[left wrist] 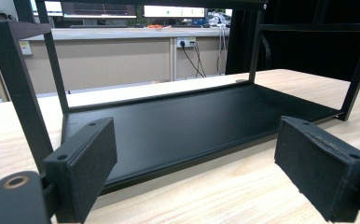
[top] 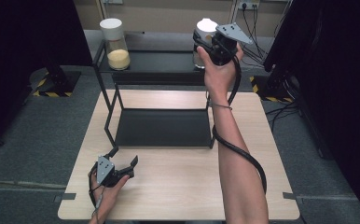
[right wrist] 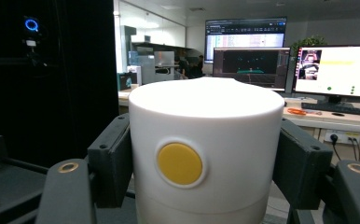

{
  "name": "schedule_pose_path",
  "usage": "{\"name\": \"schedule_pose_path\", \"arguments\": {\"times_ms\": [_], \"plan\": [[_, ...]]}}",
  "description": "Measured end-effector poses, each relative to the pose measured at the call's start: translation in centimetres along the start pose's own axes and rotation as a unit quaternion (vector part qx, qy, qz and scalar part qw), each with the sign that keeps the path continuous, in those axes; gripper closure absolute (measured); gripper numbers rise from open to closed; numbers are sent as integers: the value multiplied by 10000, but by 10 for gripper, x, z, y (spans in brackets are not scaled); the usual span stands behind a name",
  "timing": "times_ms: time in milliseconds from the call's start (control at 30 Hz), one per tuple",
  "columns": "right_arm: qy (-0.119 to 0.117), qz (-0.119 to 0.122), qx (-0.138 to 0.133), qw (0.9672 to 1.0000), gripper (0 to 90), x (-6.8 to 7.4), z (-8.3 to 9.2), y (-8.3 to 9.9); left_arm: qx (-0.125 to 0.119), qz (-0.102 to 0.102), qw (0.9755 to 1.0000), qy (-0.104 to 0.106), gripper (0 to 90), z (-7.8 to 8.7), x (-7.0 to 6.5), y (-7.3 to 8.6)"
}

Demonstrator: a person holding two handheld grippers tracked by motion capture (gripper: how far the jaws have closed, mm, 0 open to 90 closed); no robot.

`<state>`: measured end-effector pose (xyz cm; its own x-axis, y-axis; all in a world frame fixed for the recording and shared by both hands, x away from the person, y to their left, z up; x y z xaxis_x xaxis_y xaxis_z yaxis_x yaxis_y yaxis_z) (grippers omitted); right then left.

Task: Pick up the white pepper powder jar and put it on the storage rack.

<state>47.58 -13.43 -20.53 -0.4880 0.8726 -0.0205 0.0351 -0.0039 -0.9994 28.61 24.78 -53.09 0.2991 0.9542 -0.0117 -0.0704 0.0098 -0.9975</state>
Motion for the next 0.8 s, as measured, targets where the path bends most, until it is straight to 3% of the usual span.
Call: {"name": "schedule_pose_path", "arguments": {"times_ms": [533, 800], "plan": [[7, 81, 74, 9999, 304, 1, -6, 6, 0, -20, 10000, 5, 121, 0, 0, 0], [67, -95, -5, 9999, 112, 0, -1, 6, -9, -29, 10000, 4, 121, 0, -1, 0]]}}
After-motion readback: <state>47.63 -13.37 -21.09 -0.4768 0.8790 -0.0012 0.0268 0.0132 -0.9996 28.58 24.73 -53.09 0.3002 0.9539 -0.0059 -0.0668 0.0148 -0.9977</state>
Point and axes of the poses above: each handheld gripper's, and its own axes: z roughly backward along the jaws, y roughly out of its underside, x roughly to its left, the point moved 8 cm from there along -z, roughly forward along the jaws, and after that the axes turned 7 degrees about -y, right-handed, at the moved point
